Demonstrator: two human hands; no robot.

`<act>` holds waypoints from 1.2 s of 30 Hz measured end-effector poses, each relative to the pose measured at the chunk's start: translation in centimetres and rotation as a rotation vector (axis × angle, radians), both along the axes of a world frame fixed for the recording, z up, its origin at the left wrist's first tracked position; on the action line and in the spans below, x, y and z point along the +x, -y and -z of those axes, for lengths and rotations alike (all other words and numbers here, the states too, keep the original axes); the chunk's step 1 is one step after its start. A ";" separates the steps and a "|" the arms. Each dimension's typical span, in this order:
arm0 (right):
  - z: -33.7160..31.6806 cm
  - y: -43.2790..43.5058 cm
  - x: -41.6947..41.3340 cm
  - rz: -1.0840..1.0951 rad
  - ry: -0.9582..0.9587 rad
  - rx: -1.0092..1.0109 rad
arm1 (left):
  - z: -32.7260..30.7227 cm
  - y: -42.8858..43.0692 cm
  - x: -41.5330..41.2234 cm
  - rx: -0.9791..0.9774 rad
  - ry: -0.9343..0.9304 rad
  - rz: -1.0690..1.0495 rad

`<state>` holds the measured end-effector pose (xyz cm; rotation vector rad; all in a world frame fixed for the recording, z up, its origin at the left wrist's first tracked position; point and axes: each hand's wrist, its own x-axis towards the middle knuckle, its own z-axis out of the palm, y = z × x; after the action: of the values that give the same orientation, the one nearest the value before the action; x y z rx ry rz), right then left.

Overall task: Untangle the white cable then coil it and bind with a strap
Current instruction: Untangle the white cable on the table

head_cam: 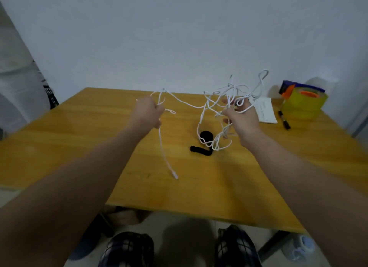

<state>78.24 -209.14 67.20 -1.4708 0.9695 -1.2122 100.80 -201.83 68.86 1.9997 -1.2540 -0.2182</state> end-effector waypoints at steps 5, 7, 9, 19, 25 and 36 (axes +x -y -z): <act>-2.3 3.3 0.4 -0.013 0.074 -0.005 | -1.3 5.3 1.3 -0.088 0.005 -0.029; -2.5 4.2 0.3 -0.023 0.063 -0.030 | -0.4 6.8 1.6 0.032 0.011 -0.026; -2.0 4.7 0.2 -0.027 0.039 -0.054 | 0.9 7.5 1.1 0.083 -0.029 0.003; -3.2 1.4 1.8 -0.010 -0.006 -0.357 | -1.7 3.9 -5.2 0.013 -1.061 0.281; -4.5 -3.0 6.4 -0.131 -0.291 -0.735 | -4.6 1.8 -4.1 -0.194 -1.284 0.608; 5.9 -5.4 5.7 -0.690 -0.483 -0.347 | 3.7 -1.5 1.3 -0.185 -0.545 0.151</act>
<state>83.95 -203.78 61.33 -2.1986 0.4674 -0.5359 102.07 -200.38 65.16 1.5427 -1.0236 -0.6489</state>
